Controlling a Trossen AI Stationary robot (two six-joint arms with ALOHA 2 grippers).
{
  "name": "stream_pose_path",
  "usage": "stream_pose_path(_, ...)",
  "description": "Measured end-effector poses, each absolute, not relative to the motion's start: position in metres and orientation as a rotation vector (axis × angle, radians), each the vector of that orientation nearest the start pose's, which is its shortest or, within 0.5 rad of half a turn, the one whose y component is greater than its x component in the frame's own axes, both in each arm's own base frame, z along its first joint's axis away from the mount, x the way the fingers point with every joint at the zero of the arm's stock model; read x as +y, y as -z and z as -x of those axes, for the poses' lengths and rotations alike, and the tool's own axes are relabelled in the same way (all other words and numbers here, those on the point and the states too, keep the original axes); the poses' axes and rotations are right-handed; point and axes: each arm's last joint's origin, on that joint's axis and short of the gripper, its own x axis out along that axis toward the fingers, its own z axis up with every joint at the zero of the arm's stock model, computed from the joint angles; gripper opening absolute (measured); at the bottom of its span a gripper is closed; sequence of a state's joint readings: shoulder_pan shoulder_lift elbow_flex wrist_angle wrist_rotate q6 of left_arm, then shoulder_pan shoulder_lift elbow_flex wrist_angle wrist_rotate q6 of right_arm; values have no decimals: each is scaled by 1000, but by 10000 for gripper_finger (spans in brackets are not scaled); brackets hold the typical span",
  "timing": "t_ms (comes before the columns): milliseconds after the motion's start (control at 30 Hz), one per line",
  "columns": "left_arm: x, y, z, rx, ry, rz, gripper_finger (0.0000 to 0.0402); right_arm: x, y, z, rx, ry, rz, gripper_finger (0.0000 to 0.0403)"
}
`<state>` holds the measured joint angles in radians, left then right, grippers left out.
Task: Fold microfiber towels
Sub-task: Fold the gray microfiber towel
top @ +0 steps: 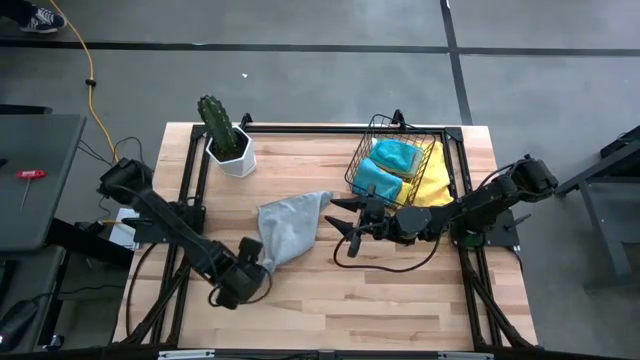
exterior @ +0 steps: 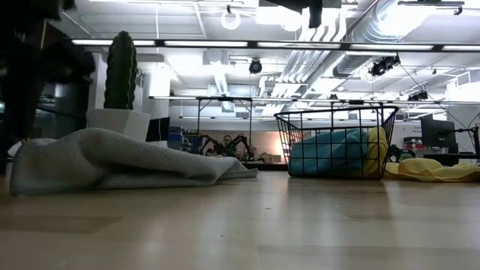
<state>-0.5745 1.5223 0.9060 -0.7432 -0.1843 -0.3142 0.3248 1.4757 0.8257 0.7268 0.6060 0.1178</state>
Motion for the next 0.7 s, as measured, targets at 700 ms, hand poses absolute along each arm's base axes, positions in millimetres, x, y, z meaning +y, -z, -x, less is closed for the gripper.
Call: stream_pose_path(700, -133, -137, -223, 1038, -219, 416, 188, 86, -273, -306, -87, 276, -167, 213)
